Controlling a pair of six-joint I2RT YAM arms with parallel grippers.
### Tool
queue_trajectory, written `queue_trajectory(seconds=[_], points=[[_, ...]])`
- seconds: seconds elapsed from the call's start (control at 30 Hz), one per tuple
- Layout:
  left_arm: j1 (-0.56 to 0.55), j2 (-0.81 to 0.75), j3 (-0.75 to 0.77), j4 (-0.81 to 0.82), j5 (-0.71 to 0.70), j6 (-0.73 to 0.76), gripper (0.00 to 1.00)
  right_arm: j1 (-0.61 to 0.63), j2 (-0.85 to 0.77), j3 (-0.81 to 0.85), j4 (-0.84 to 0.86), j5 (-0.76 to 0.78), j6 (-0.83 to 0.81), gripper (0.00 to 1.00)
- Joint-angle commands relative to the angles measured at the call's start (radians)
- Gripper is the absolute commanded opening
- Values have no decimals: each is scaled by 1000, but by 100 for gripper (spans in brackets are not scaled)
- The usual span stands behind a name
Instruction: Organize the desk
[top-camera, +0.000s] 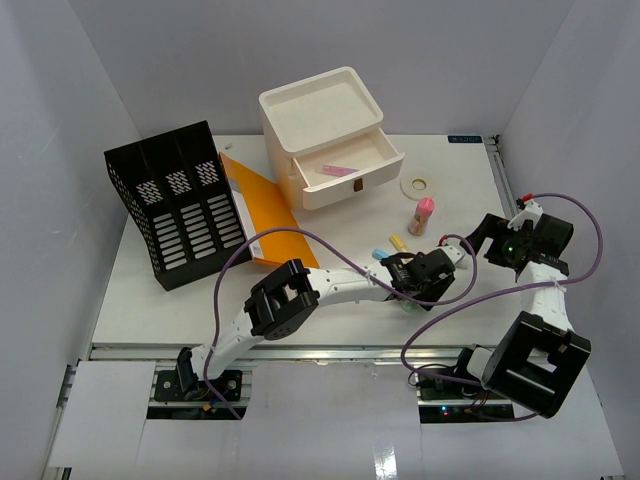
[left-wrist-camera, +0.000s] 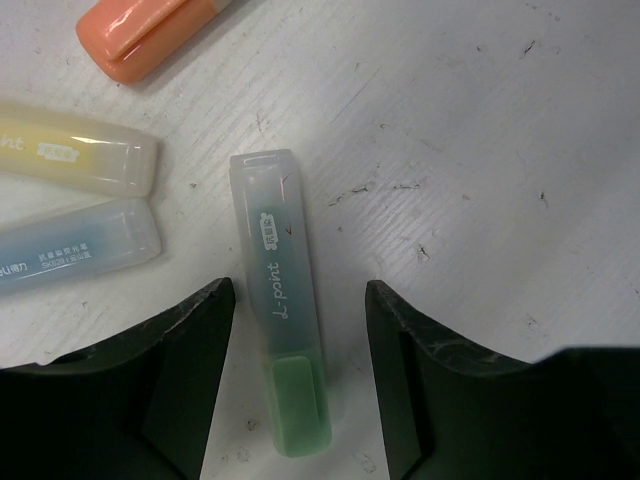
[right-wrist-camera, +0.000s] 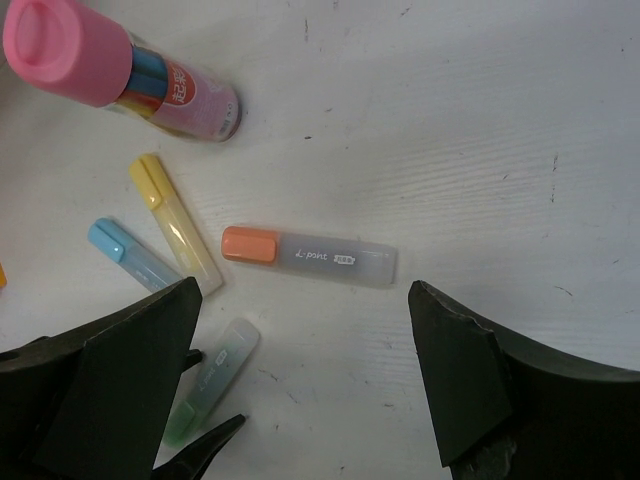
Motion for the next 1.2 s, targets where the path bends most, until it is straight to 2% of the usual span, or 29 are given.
queue_trajectory(seconds=[0.0, 0.17, 0.3, 0.4, 0.47, 0.67, 0.87, 1.03, 1.17], points=[[-7, 4, -19, -33, 0, 8, 63, -5, -9, 8, 39, 10, 26, 91], [-9, 23, -17, -89, -62, 13, 52, -5, -9, 10, 39, 8, 25, 91], [-12, 9, -47, -109, -100, 9, 35, -5, -11, 11, 38, 9, 25, 91], [-16, -24, -77, -107, -108, 6, 9, -6, -11, 11, 38, 8, 22, 91], [-19, -68, -91, -106, -107, 3, 1, -6, -12, 10, 36, 7, 15, 91], [-6, -276, -192, -50, -110, 35, 0, -6, -26, 10, 31, -50, -51, 90], [70, -511, -334, 23, -74, 143, 0, -6, -70, 0, -10, -309, -267, 90], [238, -642, -354, 63, 52, 250, 0, -5, -87, 13, -127, -472, -445, 92], [348, -687, -312, 130, 153, 404, 0, -5, -103, 8, -150, -529, -495, 92]])
